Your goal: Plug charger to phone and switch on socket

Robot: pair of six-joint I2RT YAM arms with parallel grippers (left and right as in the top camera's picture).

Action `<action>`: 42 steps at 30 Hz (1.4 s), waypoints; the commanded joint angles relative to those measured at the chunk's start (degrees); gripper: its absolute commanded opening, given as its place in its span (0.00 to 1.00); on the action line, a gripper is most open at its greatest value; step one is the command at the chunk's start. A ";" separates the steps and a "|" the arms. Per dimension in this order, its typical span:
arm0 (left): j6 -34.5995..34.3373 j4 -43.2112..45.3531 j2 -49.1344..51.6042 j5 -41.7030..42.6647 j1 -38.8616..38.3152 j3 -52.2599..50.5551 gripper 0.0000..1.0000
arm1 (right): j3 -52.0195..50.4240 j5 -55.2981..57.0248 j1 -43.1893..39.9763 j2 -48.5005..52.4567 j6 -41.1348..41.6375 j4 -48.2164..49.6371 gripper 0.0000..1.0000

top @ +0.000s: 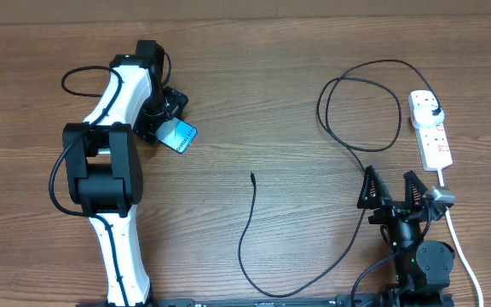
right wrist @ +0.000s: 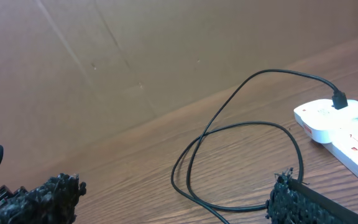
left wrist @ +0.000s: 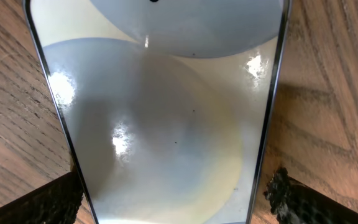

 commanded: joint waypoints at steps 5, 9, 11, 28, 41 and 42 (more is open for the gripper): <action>-0.74 0.02 0.79 -0.15 -0.39 -2.82 0.99 | -0.61 0.59 0.26 -0.46 -0.42 0.33 1.00; -0.74 0.04 0.79 -0.13 -0.39 -2.82 0.93 | -0.61 0.59 0.26 -0.46 -0.42 0.33 1.00; -0.76 0.04 0.79 -0.13 -0.39 -2.82 0.91 | -0.61 0.57 0.26 -0.46 -0.42 0.33 1.00; -0.74 -0.02 0.79 0.26 -0.39 -2.82 0.90 | -0.61 0.59 0.26 -0.46 -0.42 0.33 1.00; -0.74 -0.02 0.79 0.26 -0.39 -2.82 0.74 | -0.61 0.59 0.26 -0.46 -0.42 0.33 1.00; -0.74 -0.02 0.79 0.26 -0.39 -2.82 0.73 | -0.61 0.59 0.26 -0.46 -0.42 0.33 1.00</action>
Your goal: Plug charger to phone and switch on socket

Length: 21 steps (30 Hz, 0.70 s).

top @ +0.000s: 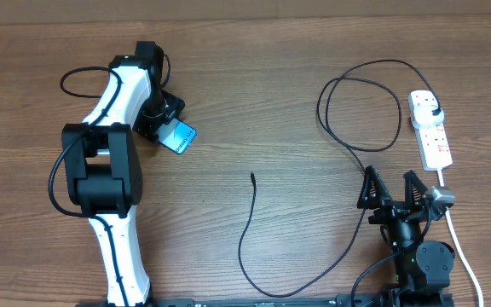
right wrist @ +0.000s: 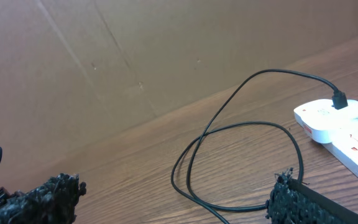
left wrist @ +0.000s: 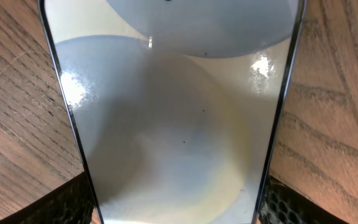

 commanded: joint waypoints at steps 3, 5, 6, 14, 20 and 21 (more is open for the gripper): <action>-0.72 0.22 1.11 0.74 -0.39 -2.01 0.65 | -0.61 0.59 0.26 -0.46 -0.42 0.37 1.00; -0.72 0.22 1.11 0.74 -0.39 -2.01 0.45 | -0.61 0.59 0.26 -0.46 -0.42 0.37 1.00; -0.70 0.22 1.11 0.74 -0.39 -2.01 0.32 | -0.61 0.59 0.26 -0.46 -0.42 0.37 1.00; -0.48 0.26 0.57 1.75 -0.39 -1.84 0.05 | -0.61 0.59 0.26 -0.46 -0.42 0.37 1.00; 0.11 -0.55 -3.37 2.62 -0.39 0.70 0.04 | -0.61 0.59 0.26 -0.46 -0.42 0.37 1.00; 0.22 -0.68 -3.89 2.64 -0.39 1.05 0.04 | -0.61 0.59 0.26 -0.46 -0.42 0.37 1.00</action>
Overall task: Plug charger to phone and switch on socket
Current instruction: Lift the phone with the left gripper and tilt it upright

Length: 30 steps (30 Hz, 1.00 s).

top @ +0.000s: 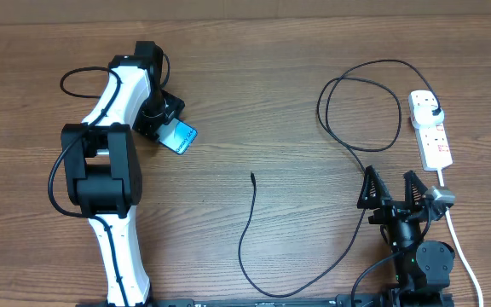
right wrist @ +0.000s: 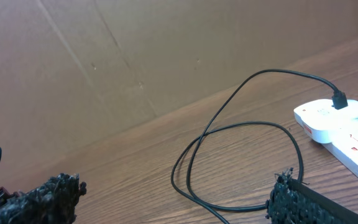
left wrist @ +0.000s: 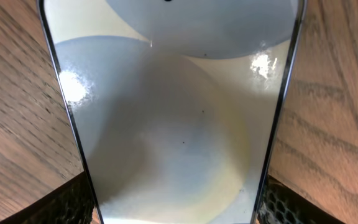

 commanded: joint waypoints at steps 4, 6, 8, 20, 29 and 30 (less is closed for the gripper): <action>0.35 -1.90 -6.73 1.99 -0.39 3.45 0.04 | -0.61 0.59 0.26 -0.46 -0.44 0.33 1.00; 0.74 -1.99 -8.07 3.23 -0.39 3.89 0.04 | -0.61 0.57 0.26 -0.46 -0.42 0.33 1.00; 0.72 -2.01 -9.97 4.96 -0.37 4.13 0.04 | -0.61 0.59 0.26 -0.46 -0.42 0.33 1.00; -4.48 -10.91 -12.37 40.48 -0.26 4.13 0.04 | -0.61 0.59 0.26 -0.46 -0.44 0.33 1.00; 2.08 -18.93 -12.37 69.92 -0.26 4.13 0.04 | -0.61 0.59 0.26 -0.46 -0.44 0.33 1.00; 2.56 -18.93 -12.37 72.17 -0.26 4.13 0.04 | -0.61 0.57 0.26 -0.46 -0.44 0.33 1.00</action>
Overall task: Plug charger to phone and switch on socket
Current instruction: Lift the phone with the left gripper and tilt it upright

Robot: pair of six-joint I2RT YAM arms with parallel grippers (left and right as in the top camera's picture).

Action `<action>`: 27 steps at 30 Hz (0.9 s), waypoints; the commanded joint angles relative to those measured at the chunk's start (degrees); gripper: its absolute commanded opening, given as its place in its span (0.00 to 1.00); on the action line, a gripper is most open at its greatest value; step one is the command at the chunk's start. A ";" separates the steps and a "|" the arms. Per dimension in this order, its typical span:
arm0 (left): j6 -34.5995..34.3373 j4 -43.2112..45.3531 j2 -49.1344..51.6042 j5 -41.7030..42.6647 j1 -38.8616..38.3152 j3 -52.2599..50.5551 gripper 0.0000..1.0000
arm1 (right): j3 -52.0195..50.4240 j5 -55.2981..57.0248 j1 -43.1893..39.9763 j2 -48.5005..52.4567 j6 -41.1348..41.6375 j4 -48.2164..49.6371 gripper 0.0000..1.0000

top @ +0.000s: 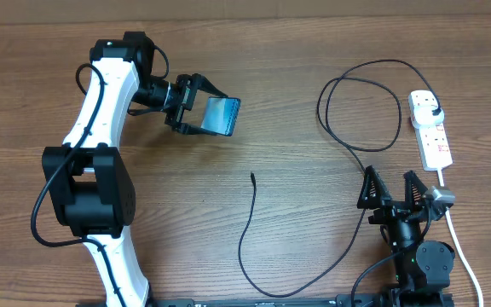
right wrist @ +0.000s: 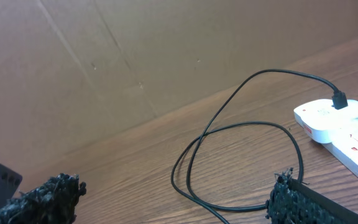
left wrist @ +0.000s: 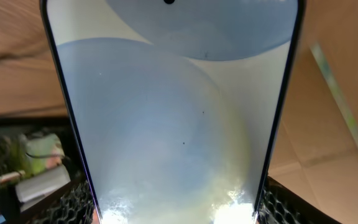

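My left gripper (top: 196, 115) is shut on the phone (top: 222, 116), holding it raised above the table at the upper middle left. In the left wrist view the phone's pale screen (left wrist: 173, 106) fills the frame between the black fingers (left wrist: 278, 205). The black charger cable (top: 247, 232) lies on the wood, its free plug end (top: 252, 176) near the table's centre. It loops back to a white power strip (top: 431, 130) at the right edge, also seen as the power strip (right wrist: 340, 124) in the right wrist view. My right gripper (top: 393, 194) rests open at the lower right, nothing between its fingers.
The wooden table (top: 297, 51) carries the cable's loop (top: 361, 107) at the upper right. A white lead (top: 463, 256) runs from the power strip toward the front edge. A brown cardboard wall (right wrist: 135, 56) stands behind the table.
My left gripper has lifted the phone off the table and carried it to the right, from beside the arm's base link to above the upper middle. The right arm has not moved.
My left gripper first stood with its fingers on either side of the phone lying on the table at the upper left. It then closed in on the phone's edges and stayed there. Now it holds the phone raised and further right. The right gripper stayed still and open.
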 commanded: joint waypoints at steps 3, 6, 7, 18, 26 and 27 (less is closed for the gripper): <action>3.08 -0.15 -2.60 18.05 -0.26 1.46 0.04 | -0.61 0.57 0.26 -0.46 -0.44 0.33 1.00; 3.08 -0.15 -2.60 20.20 -0.26 1.46 0.04 | -0.61 0.59 0.26 -0.46 -0.44 0.33 1.00; 3.08 -0.15 -2.60 20.17 -0.26 1.46 0.04 | -0.61 0.59 0.26 -0.46 -0.44 0.33 1.00; 3.08 -0.13 -2.60 20.13 -0.26 1.46 0.04 | -0.61 0.57 0.26 -0.46 -0.44 0.33 1.00; 3.08 -0.15 -2.60 19.91 -0.26 1.46 0.04 | -0.61 0.57 0.26 -0.46 -0.44 0.33 1.00; 3.08 -0.13 -2.60 19.89 -0.26 1.46 0.04 | -0.61 0.59 0.26 -0.46 -0.44 0.33 1.00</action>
